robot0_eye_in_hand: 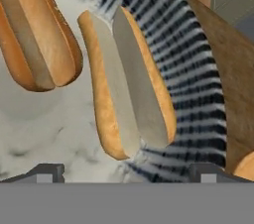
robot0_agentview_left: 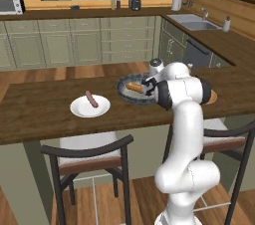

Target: Place one bun and one sausage from the bowl on each plate.

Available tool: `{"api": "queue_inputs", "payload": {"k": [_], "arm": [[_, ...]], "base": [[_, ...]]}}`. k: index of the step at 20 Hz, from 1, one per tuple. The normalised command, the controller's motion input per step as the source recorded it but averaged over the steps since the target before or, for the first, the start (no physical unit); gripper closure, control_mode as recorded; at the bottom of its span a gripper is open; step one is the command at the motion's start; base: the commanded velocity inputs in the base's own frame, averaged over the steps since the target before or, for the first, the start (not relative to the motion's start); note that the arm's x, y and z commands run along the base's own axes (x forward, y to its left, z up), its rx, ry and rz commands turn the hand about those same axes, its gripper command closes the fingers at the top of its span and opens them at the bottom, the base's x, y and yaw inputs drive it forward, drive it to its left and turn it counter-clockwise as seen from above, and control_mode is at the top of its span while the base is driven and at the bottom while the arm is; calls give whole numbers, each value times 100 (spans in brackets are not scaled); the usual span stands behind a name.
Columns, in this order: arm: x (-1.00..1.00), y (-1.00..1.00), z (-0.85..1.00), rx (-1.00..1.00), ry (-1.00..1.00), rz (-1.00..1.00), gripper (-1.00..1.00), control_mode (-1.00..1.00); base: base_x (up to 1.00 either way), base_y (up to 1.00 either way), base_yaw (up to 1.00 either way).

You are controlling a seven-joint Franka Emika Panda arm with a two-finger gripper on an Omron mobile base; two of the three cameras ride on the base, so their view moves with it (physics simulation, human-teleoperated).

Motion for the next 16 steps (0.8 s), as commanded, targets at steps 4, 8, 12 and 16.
{"api": "queue_inputs", "payload": {"k": [4,8,12,16], "arm": [[33,-17,-22,0,0,0,-100,-100],[38,-3,-12,0,1,0,-100,-100],[23,-2,-26,-2,2,0,-100,-100],[0,-14,-29,-3,4,0,100,-100]], "base": [[0,0,0],[0,0,0],[0,0,0],[0,0,0]]}}
